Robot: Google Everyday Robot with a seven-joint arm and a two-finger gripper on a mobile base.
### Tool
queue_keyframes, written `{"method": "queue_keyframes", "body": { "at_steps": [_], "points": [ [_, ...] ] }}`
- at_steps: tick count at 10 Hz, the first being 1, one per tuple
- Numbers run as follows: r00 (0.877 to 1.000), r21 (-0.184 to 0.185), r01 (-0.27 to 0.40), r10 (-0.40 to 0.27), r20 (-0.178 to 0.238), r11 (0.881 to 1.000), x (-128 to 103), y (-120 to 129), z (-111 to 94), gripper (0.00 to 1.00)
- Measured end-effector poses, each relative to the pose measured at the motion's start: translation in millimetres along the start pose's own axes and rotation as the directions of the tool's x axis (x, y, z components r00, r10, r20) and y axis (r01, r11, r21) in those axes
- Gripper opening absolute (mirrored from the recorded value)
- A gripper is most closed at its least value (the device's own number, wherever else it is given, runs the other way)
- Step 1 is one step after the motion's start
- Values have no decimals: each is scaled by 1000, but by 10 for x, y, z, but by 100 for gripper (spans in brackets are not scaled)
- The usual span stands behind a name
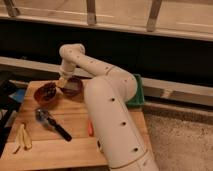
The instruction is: Wipe purple bowl with eraser
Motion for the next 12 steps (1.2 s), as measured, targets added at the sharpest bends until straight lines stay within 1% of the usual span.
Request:
{"method": "queue_keyframes", "body": {
  "at_steps": [1, 3, 5, 6, 8, 9, 10, 11, 12],
  "points": [
    [1000, 38, -3, 4, -22, 999, 22, -77, 17, 0],
    [999, 88, -8, 11, -38, 996, -9, -154, 45, 0],
    [1000, 103, -12, 13, -9, 995, -95, -181, 91, 0],
    [1000, 101, -16, 15, 12, 995, -149, -172, 128, 0],
    [999, 76, -8, 3, 54, 997, -300, -58, 196, 0],
    [998, 53, -8, 5, 55, 999, -311, -16, 220, 0],
    [999, 22, -18, 17, 44, 1000, -289, 2, 206, 0],
    [999, 6, -25, 25, 26, 1000, -259, 18, 189, 0],
    [999, -8, -37, 37, 1, 999, -169, 27, 156, 0]
  ]
}}
